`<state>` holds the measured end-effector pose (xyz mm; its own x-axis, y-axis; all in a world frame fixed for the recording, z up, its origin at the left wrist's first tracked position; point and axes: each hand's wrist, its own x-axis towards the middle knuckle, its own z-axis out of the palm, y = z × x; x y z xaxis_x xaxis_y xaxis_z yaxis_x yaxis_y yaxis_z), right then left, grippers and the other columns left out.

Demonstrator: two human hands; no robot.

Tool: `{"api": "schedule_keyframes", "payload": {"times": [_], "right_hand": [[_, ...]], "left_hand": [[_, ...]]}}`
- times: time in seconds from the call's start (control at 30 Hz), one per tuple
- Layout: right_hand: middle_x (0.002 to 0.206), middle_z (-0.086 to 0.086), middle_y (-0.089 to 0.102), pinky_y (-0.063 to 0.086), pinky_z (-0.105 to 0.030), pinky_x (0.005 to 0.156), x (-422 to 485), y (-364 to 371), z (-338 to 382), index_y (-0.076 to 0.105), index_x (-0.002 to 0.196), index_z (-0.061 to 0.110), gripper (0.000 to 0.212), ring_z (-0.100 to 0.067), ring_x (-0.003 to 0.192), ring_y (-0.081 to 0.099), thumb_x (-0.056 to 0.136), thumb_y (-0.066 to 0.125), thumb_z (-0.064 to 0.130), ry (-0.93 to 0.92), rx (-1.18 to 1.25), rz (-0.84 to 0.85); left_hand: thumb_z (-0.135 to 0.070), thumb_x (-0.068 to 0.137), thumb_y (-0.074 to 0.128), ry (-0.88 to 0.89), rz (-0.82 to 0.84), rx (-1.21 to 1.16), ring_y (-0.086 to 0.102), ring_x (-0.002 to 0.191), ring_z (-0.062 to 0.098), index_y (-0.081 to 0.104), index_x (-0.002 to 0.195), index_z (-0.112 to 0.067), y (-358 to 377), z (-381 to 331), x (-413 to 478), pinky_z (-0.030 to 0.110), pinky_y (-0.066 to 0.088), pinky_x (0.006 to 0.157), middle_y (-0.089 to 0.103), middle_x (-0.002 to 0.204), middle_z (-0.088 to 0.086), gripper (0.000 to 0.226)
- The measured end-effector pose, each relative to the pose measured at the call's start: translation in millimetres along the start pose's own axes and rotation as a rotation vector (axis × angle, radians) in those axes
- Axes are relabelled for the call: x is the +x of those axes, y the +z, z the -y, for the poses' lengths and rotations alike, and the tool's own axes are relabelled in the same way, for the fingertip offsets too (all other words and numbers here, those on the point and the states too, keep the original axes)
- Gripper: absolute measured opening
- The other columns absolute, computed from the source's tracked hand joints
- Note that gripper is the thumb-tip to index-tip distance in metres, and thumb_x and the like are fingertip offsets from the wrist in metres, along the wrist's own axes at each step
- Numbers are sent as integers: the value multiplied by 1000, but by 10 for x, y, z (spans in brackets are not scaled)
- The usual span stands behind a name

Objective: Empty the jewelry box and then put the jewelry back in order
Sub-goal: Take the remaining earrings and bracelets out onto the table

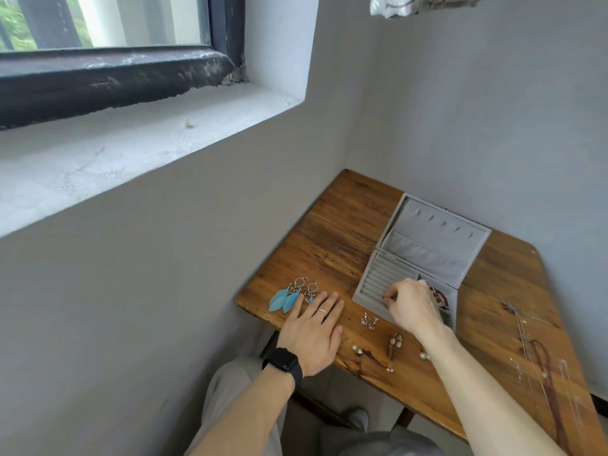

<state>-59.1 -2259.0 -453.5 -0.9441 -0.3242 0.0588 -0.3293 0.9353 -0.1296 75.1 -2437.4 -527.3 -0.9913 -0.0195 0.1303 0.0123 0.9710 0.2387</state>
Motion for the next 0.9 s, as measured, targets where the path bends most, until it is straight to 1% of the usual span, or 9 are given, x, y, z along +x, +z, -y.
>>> {"api": "schedule_keyframes", "payload": {"times": [0.13,0.23,0.37,0.47,0.57,0.7,0.77,0.83,0.9], "right_hand": [[122,-4,65,43,-38,98,107,-56,19,72,118,20,26,-29,118,44,98,57,24,17,-72,192],[121,-2,65,42,-38,99,91,-146,11,72,114,21,27,-29,117,44,97,51,18,22,-12,230],[101,8,63,45,-37,84,-271,-260,-56,55,99,28,10,-16,102,52,101,52,19,90,327,97],[95,16,63,43,-18,70,-812,-191,-163,55,94,31,10,1,91,59,99,59,24,161,681,-22],[90,15,69,42,-16,74,-1286,7,-324,61,94,26,8,3,90,63,95,67,20,253,948,-107],[96,13,72,44,-13,76,-1622,233,-547,65,102,28,15,6,92,64,92,70,17,311,1037,-161],[97,15,72,46,-9,76,-1698,307,-640,68,101,29,15,4,94,65,91,72,17,317,1044,-167],[98,22,71,46,-7,76,-1727,344,-692,70,98,30,14,5,95,65,90,73,19,312,1047,-166],[98,26,71,45,-9,76,-1719,373,-703,70,96,32,13,7,95,65,89,74,21,316,1053,-160]], "left_hand": [[-50,101,5,-1,23,10,4,154,13,17,159,-27,-4,9,9,49,-2,124,12,166,-9,63],[-50,102,5,2,36,15,2,154,12,14,160,-28,-2,10,17,48,-6,123,9,167,-9,63],[-50,102,6,7,28,21,3,154,12,14,160,-28,-1,19,22,45,-9,121,11,167,-9,62],[-50,103,8,5,26,22,4,154,12,15,159,-29,-1,28,24,43,-10,120,11,167,-9,61],[-49,103,10,17,31,36,5,154,12,16,159,-29,-20,28,28,44,-6,122,12,167,-8,60],[-46,105,14,34,59,86,8,153,13,17,159,-27,-81,-5,24,46,-2,123,15,166,-7,58],[-45,105,16,49,70,139,14,152,16,22,159,-25,-133,-38,42,46,-1,124,20,165,-5,58],[-45,103,23,68,75,192,28,148,19,35,153,-22,-217,-80,98,46,6,123,34,160,-1,56],[-43,98,35,90,26,197,50,130,21,54,133,-22,-321,-129,206,45,22,119,57,140,0,45]]}}
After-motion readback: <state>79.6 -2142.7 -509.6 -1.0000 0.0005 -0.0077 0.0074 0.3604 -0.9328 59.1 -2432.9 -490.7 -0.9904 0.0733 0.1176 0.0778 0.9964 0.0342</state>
